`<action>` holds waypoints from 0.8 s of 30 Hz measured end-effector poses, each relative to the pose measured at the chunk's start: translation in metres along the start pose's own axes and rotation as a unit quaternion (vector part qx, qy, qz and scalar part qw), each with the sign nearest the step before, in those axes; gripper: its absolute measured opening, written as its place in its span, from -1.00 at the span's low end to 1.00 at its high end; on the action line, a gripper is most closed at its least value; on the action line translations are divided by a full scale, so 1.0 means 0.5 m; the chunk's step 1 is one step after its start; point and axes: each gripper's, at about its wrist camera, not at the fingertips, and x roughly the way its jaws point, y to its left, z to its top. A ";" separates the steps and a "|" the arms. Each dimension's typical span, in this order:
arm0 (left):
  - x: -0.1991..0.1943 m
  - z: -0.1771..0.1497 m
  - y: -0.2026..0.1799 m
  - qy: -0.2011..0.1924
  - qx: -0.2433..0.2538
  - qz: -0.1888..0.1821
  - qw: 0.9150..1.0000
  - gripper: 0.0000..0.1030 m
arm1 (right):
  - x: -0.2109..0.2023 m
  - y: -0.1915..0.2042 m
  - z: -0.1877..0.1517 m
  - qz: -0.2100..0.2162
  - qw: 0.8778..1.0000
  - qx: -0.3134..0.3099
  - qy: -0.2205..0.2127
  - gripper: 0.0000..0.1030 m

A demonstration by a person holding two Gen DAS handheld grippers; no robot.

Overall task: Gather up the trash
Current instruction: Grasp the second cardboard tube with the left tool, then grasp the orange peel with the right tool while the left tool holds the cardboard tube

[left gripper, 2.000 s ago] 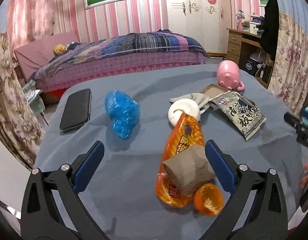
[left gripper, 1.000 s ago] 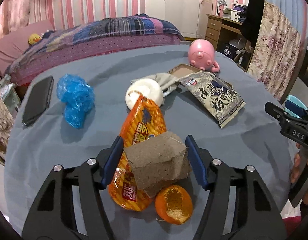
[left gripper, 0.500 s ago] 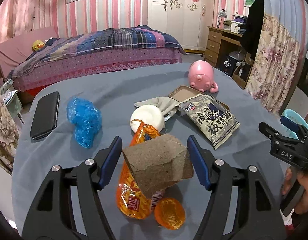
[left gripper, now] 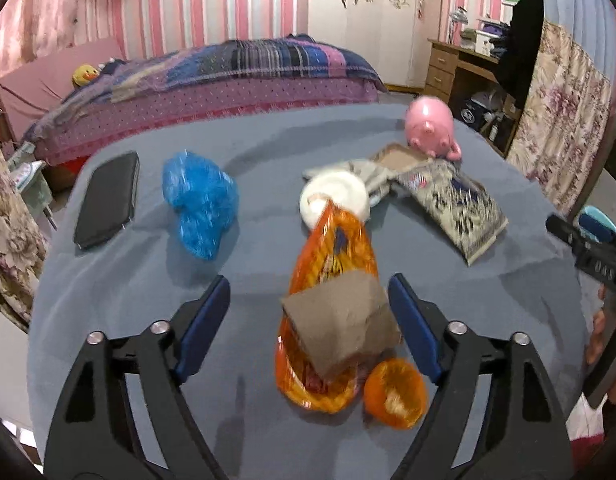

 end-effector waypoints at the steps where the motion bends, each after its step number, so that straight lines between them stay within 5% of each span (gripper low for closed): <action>1: 0.008 -0.007 0.001 0.011 0.002 -0.006 1.000 0.31 | 0.000 0.000 -0.001 0.000 1.000 0.001 0.001 0.92; 5: 0.023 -0.030 -0.015 0.024 0.018 -0.030 0.999 -0.08 | 0.005 0.005 -0.004 0.004 1.000 0.001 0.006 0.92; 12: -0.015 0.005 -0.035 -0.017 0.028 -0.040 0.999 -0.85 | 0.007 0.010 -0.007 0.009 1.000 -0.003 0.010 0.92; 24: -0.008 0.031 -0.172 -0.021 0.111 -0.038 0.993 -0.99 | 0.000 0.001 -0.006 0.001 1.000 -0.004 0.004 0.92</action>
